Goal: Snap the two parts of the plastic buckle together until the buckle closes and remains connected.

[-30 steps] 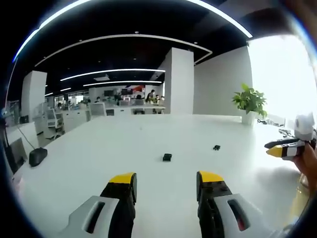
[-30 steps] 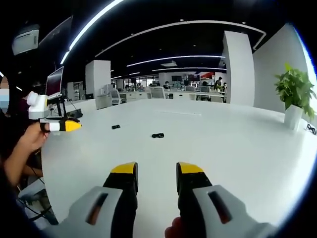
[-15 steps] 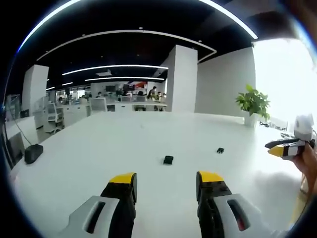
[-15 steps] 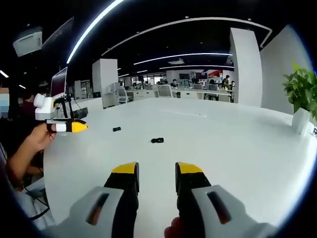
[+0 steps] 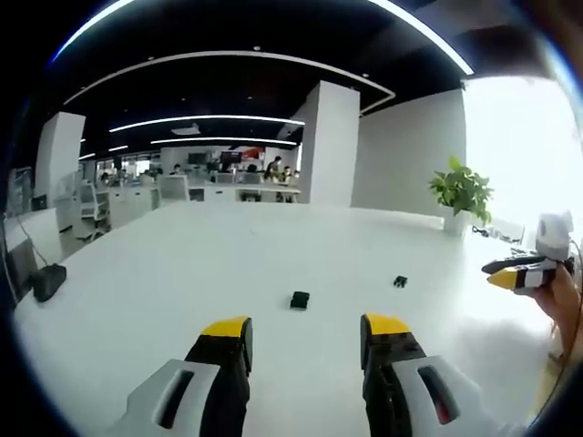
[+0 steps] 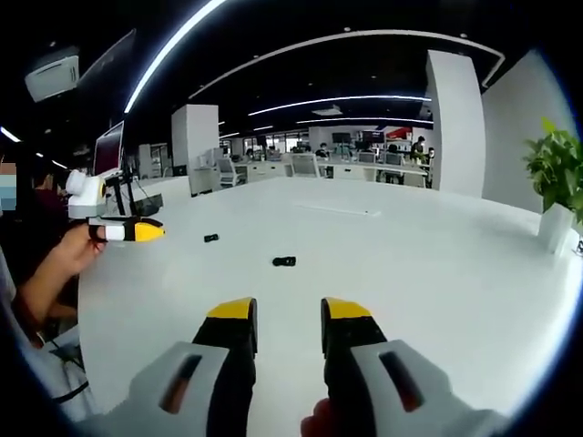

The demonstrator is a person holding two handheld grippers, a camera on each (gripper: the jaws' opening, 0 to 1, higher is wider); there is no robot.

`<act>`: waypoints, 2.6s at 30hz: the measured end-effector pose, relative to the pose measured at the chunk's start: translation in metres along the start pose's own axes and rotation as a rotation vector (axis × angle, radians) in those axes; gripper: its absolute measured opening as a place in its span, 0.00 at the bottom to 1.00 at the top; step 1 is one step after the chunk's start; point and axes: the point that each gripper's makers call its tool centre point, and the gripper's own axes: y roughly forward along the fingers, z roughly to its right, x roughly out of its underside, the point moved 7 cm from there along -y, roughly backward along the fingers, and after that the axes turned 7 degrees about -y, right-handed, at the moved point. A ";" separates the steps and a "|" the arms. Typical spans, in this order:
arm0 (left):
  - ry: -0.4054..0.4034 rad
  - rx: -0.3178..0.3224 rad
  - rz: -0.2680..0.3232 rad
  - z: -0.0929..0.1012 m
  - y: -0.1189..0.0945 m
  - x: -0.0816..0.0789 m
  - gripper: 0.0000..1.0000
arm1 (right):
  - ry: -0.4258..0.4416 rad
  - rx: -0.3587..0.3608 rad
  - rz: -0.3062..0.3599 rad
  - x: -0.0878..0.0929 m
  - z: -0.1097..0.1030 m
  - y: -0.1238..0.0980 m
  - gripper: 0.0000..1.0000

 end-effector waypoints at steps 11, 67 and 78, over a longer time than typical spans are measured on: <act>0.013 -0.009 -0.009 -0.002 0.009 -0.005 0.48 | -0.018 -0.002 0.006 -0.008 0.008 0.002 0.27; 0.131 0.006 -0.129 -0.002 0.069 -0.003 0.35 | -0.040 -0.042 0.010 -0.021 0.023 0.018 0.25; 0.140 0.007 -0.149 0.000 0.076 -0.003 0.32 | -0.043 -0.044 0.007 -0.022 0.023 0.019 0.25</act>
